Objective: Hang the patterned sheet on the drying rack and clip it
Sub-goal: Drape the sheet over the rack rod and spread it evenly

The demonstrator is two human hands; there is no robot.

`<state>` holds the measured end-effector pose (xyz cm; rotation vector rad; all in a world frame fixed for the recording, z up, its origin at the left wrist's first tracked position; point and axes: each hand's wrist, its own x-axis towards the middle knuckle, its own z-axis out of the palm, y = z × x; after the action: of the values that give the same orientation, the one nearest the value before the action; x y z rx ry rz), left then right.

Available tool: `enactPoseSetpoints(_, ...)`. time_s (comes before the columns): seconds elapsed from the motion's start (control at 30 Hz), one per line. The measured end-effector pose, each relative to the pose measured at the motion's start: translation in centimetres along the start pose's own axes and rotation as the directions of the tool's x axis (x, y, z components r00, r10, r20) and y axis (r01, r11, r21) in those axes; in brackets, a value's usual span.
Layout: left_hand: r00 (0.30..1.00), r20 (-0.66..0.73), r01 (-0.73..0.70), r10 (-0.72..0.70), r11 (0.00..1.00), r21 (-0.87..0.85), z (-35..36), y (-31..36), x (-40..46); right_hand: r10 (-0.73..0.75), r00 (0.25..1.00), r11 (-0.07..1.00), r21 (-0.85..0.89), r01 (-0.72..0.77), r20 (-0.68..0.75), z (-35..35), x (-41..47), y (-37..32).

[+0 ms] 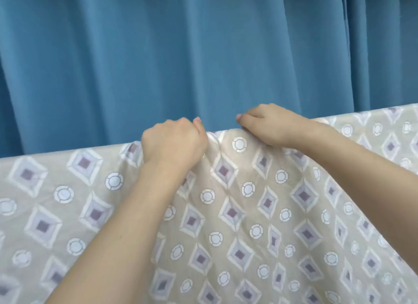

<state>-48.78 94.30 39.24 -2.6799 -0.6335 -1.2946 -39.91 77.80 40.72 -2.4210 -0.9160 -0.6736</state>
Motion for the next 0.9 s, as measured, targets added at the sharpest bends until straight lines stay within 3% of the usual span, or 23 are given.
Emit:
enactPoseSetpoints(0.1, 0.993, 0.044, -0.103, 0.106, 0.991, -0.083, -0.5, -1.4, -0.3, -0.2, 0.978, 0.979, 0.035, 0.202, -0.055, 1.5, -0.9, -2.9)
enactPoseSetpoints(0.2, 0.967, -0.205, -0.174, 0.154, 0.981, -0.086, -0.9, -4.6, -2.2, -0.33, 0.943, 0.943, -0.069, 0.327, -0.049, 2.4, -1.1, -5.6)
enactPoseSetpoints(0.3, 0.916, -0.396, -0.096, 0.058, 0.992, -0.077, -1.6, -8.3, -5.1, -0.418, 0.907, 0.908, -0.059, 0.415, -0.049, 2.6, -1.1, -8.4)
enactPoseSetpoints(0.43, 0.902, -0.429, 0.075, -0.059, 0.997, 0.022, -2.2, -12.4, -8.9, -0.54, 0.842, 0.84, -0.074, 0.537, -0.021, 3.5, -1.4, -12.4)
enactPoseSetpoints(0.53, 0.916, -0.373, 0.21, -0.15, 0.97, 0.124, -2.6, -14.3, -10.7, -0.61, 0.792, 0.786, -0.142, 0.602, -0.012, 5.0, -1.5, -14.7)
enactPoseSetpoints(0.63, 0.94, -0.087, 0.338, -0.329, 0.934, 0.115, -3.3, -15.0, -11.1, -0.632, 0.774, 0.769, -0.159, 0.62, -0.036, 5.9, -0.9, -15.7)
enactPoseSetpoints(0.7, 0.933, 0.067, 0.349, -0.352, 0.935, 0.059, -2.6, -15.4, -10.9, -0.626, 0.777, 0.774, -0.157, 0.613, -0.055, 6.0, -0.5, -15.8)
enactPoseSetpoints(0.9, 0.942, 0.103, 0.329, -0.321, 0.941, -0.074, -1.5, -15.7, -9.9, -0.569, 0.802, 0.822, -0.133, 0.554, -0.181, 5.5, 0.4, -16.1)
